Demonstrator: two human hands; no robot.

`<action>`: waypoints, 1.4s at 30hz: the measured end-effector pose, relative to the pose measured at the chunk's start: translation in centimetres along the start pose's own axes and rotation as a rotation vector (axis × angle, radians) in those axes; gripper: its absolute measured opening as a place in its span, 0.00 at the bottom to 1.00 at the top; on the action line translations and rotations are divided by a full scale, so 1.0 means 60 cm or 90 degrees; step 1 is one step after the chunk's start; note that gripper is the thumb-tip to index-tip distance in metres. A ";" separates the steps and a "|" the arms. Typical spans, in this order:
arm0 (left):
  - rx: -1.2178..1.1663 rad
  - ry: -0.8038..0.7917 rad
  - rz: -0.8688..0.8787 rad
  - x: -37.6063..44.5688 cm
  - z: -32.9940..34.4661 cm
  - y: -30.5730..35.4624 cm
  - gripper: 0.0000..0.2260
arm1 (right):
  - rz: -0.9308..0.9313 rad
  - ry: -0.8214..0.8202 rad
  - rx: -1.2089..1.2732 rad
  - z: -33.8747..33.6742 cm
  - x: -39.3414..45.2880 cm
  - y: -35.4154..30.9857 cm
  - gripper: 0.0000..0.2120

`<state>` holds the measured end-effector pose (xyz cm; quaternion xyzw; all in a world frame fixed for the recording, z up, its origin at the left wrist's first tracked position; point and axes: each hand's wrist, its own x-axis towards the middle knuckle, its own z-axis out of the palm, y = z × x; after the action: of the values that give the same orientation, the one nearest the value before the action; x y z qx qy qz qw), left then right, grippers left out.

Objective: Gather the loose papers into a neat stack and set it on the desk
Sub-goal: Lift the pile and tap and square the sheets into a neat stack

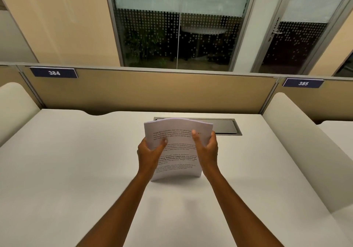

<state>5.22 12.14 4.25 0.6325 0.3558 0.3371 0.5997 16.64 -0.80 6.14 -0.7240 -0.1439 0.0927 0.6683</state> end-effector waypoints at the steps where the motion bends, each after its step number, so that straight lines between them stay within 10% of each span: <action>1: 0.006 -0.010 -0.005 -0.002 -0.003 -0.014 0.19 | -0.001 -0.016 -0.018 -0.003 -0.004 0.014 0.23; 42: -0.018 -0.120 -0.063 -0.027 -0.027 -0.112 0.11 | 0.108 -0.073 -0.062 -0.026 -0.041 0.136 0.26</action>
<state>2.69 11.78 -2.38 0.6349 0.3238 0.2511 0.6550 15.53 -3.63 -1.96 -0.7589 -0.1244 0.1830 0.6125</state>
